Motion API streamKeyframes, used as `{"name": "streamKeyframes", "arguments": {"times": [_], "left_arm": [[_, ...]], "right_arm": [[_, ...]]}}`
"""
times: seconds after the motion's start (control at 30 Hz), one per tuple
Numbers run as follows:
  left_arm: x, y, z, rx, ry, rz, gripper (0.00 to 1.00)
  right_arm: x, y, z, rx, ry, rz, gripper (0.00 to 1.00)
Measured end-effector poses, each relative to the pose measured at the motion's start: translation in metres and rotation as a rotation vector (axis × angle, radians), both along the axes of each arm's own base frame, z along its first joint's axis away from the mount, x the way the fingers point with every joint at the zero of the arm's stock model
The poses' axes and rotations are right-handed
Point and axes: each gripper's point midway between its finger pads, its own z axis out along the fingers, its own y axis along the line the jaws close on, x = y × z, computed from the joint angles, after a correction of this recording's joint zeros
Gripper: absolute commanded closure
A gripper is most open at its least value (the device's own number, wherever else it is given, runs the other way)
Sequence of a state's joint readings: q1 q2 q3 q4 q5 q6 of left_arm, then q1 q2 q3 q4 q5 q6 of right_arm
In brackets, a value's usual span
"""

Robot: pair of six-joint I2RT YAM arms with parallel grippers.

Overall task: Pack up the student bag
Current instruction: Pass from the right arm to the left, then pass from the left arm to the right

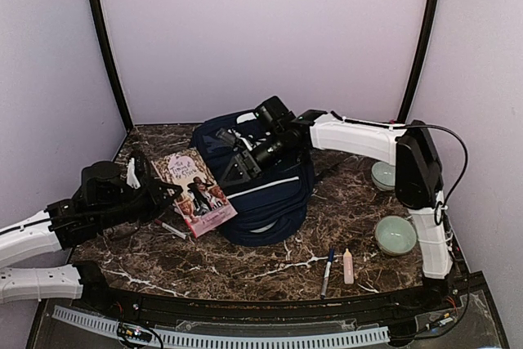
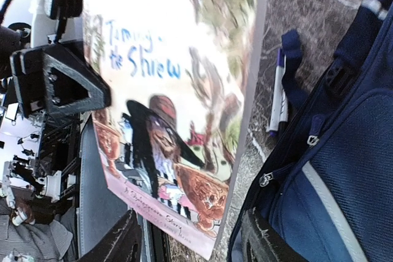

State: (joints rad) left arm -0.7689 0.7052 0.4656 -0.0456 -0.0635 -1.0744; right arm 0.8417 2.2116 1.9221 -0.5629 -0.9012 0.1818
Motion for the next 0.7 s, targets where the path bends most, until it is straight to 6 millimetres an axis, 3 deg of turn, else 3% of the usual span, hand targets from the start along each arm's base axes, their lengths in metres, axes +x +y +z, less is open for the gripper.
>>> {"name": "streamKeyframes", "arguments": {"times": [0.17, 0.27, 0.37, 0.7], "left_arm": [[0.017, -0.043, 0.030, 0.137, -0.068, -0.185, 1.00], [0.023, -0.070, 0.039, 0.185, -0.122, -0.313, 1.00], [0.019, -0.083, 0.039, 0.204, -0.164, -0.407, 1.00], [0.020, -0.110, 0.060, 0.126, -0.292, -0.575, 1.00]], "right_arm": [[0.039, -0.042, 0.054, 0.095, -0.119, -0.068, 0.32], [0.058, -0.070, 0.070, 0.138, -0.152, -0.106, 0.30], [0.064, -0.084, 0.069, 0.160, -0.163, -0.108, 0.29], [0.031, -0.080, 0.036, 0.207, -0.017, -0.026, 0.25]]}}
